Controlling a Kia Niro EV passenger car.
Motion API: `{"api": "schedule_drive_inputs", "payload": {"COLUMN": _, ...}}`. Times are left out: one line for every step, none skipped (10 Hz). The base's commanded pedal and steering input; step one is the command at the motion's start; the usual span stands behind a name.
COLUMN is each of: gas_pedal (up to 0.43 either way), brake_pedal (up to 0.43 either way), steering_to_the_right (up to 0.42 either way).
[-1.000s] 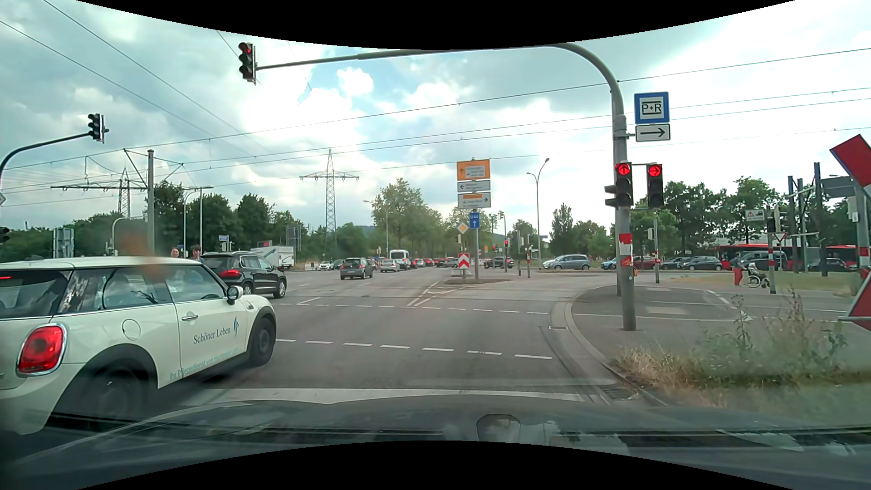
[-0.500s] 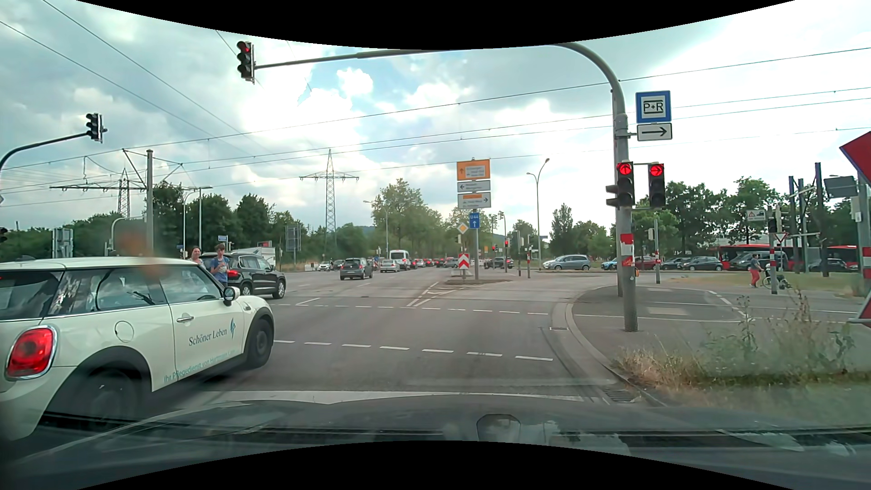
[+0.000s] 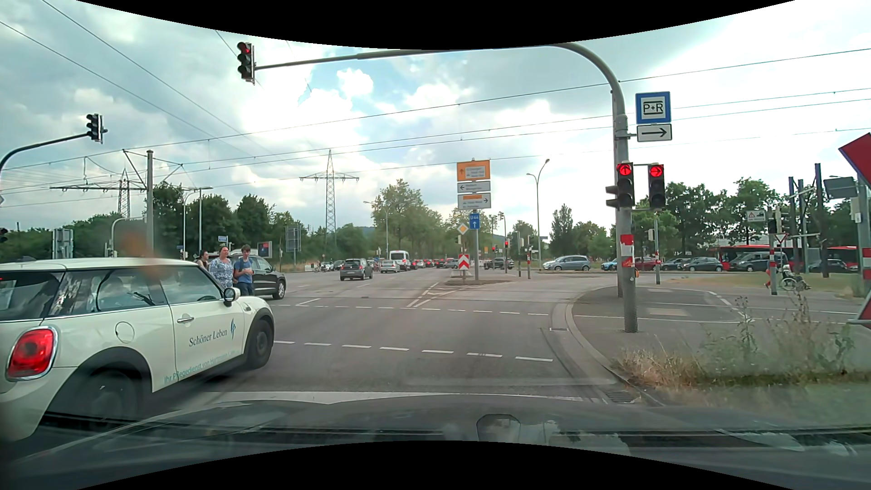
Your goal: Follow the waypoints while adhering to traffic rules and regulations
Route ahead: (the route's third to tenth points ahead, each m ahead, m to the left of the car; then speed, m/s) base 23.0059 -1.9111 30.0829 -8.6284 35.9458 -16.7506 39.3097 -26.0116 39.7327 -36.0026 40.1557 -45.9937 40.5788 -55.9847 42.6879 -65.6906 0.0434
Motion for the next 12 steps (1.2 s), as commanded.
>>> {"api": "schedule_drive_inputs", "payload": {"gas_pedal": 0.000, "brake_pedal": 0.195, "steering_to_the_right": 0.004}}
{"api": "schedule_drive_inputs", "payload": {"gas_pedal": 0.000, "brake_pedal": 0.213, "steering_to_the_right": 0.004}}
{"api": "schedule_drive_inputs", "payload": {"gas_pedal": 0.000, "brake_pedal": 0.226, "steering_to_the_right": 0.004}}
{"api": "schedule_drive_inputs", "payload": {"gas_pedal": 0.000, "brake_pedal": 0.232, "steering_to_the_right": 0.005}}
{"api": "schedule_drive_inputs", "payload": {"gas_pedal": 0.000, "brake_pedal": 0.232, "steering_to_the_right": 0.005}}
{"api": "schedule_drive_inputs", "payload": {"gas_pedal": 0.000, "brake_pedal": 0.238, "steering_to_the_right": 0.004}}
{"api": "schedule_drive_inputs", "payload": {"gas_pedal": 0.000, "brake_pedal": 0.238, "steering_to_the_right": 0.004}}
{"api": "schedule_drive_inputs", "payload": {"gas_pedal": 0.000, "brake_pedal": 0.244, "steering_to_the_right": 0.005}}
{"api": "schedule_drive_inputs", "payload": {"gas_pedal": 0.000, "brake_pedal": 0.250, "steering_to_the_right": 0.005}}
{"api": "schedule_drive_inputs", "payload": {"gas_pedal": 0.000, "brake_pedal": 0.256, "steering_to_the_right": 0.005}}
{"api": "schedule_drive_inputs", "payload": {"gas_pedal": 0.000, "brake_pedal": 0.256, "steering_to_the_right": 0.004}}
{"api": "schedule_drive_inputs", "payload": {"gas_pedal": 0.000, "brake_pedal": 0.256, "steering_to_the_right": 0.004}}
